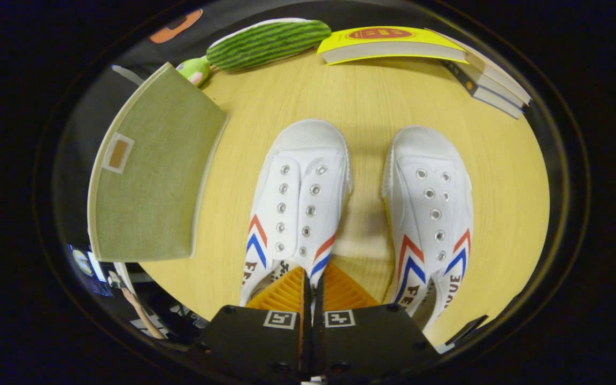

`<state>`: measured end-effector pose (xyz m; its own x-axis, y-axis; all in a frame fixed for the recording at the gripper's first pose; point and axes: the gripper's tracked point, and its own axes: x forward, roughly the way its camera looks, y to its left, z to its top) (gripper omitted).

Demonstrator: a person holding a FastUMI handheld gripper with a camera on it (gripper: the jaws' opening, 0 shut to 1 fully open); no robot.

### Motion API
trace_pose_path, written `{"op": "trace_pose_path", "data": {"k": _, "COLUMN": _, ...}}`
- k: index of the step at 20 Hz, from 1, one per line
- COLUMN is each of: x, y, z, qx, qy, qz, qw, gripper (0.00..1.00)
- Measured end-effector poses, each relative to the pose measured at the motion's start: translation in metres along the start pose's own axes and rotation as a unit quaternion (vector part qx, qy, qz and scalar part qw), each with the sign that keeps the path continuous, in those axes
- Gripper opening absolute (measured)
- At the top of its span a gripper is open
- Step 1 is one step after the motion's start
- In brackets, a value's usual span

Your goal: Open the storage box then place both shoes into the box .Put the left shoe in first, then the right shoe, with the right side of both shoes facing outward in a uniform manner.

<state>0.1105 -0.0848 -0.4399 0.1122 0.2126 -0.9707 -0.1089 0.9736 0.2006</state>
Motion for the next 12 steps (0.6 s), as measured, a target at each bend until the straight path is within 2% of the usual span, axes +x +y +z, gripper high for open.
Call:
{"op": "trace_pose_path", "data": {"k": 2, "x": -0.006, "y": 0.005, "z": 0.001, "qx": 0.014, "qy": -0.011, "qz": 0.028, "qw": 0.999, "gripper": 0.06}}
{"op": "trace_pose_path", "data": {"k": 5, "x": -0.02, "y": 0.011, "z": 0.005, "qx": 0.029, "qy": -0.015, "qz": 0.037, "qw": 0.999, "gripper": 0.06}}
{"op": "trace_pose_path", "data": {"k": 8, "x": -0.044, "y": 0.022, "z": 0.016, "qx": 0.034, "qy": -0.033, "qz": 0.046, "qw": 0.998, "gripper": 0.05}}
{"op": "trace_pose_path", "data": {"k": 12, "x": -0.087, "y": 0.051, "z": 0.038, "qx": 0.054, "qy": -0.072, "qz": 0.087, "qw": 0.992, "gripper": 0.06}}
